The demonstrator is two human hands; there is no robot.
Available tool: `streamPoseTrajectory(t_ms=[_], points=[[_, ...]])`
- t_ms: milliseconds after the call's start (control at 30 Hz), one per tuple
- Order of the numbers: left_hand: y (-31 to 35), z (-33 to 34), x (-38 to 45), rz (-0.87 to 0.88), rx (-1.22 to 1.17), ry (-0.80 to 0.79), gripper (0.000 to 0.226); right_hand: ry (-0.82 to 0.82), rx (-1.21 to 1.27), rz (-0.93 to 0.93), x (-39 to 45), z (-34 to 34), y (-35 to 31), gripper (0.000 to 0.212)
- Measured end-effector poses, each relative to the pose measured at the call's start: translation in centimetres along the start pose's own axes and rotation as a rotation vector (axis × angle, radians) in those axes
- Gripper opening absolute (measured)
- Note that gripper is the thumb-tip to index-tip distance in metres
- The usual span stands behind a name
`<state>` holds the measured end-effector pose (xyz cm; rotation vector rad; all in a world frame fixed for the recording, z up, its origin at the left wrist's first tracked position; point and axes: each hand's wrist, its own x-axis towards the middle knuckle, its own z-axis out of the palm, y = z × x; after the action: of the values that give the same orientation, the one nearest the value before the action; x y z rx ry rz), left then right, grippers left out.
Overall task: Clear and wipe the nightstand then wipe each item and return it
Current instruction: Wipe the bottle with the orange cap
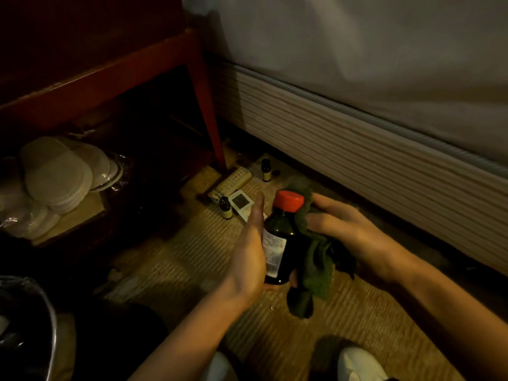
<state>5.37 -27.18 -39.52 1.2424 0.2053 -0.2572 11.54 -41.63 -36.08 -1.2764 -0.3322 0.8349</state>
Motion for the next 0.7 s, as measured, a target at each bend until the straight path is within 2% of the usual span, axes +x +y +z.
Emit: streamPoseTrajectory(t_ms=[100,167,300,367,433,467,533,600,700], points=[[1.6,0.2,-0.3,-0.19,0.005,-0.118,0.067,-0.212,0.135,0.062,-0.5,-0.7,-0.2,0.035],[2.3,0.5,-0.3,-0.269,0.012,-0.126,0.07,-0.244,0.171,0.046,-0.7,-0.7,-0.1,0.032],[2.1,1.6,0.4,-0.257,-0.05,0.039,0.064,0.151,0.013,-0.102,-0.2,0.6,-0.1,0.014],[1.7,2.0,0.6,-0.194,-0.06,0.155,0.059,0.363,-0.088,-0.195,0.2,1.0,0.1,0.008],[0.9,1.9,0.7,-0.09,0.08,0.227,0.058,0.546,-0.086,-0.268,0.5,1.2,0.3,0.006],[0.5,2.2,0.7,-0.053,0.137,0.262,0.058,0.581,-0.11,-0.301,0.6,1.4,0.3,0.008],[0.2,3.1,0.8,-0.015,0.095,0.291,0.051,0.56,-0.261,-0.343,0.7,1.8,0.4,0.016],[0.4,3.6,1.0,0.004,-0.022,0.306,0.046,0.453,-0.345,-0.349,0.8,2.3,0.1,0.022],[0.8,2.5,0.5,-0.028,0.083,0.276,0.046,0.26,-0.316,-0.292,1.4,2.2,-1.0,0.02]])
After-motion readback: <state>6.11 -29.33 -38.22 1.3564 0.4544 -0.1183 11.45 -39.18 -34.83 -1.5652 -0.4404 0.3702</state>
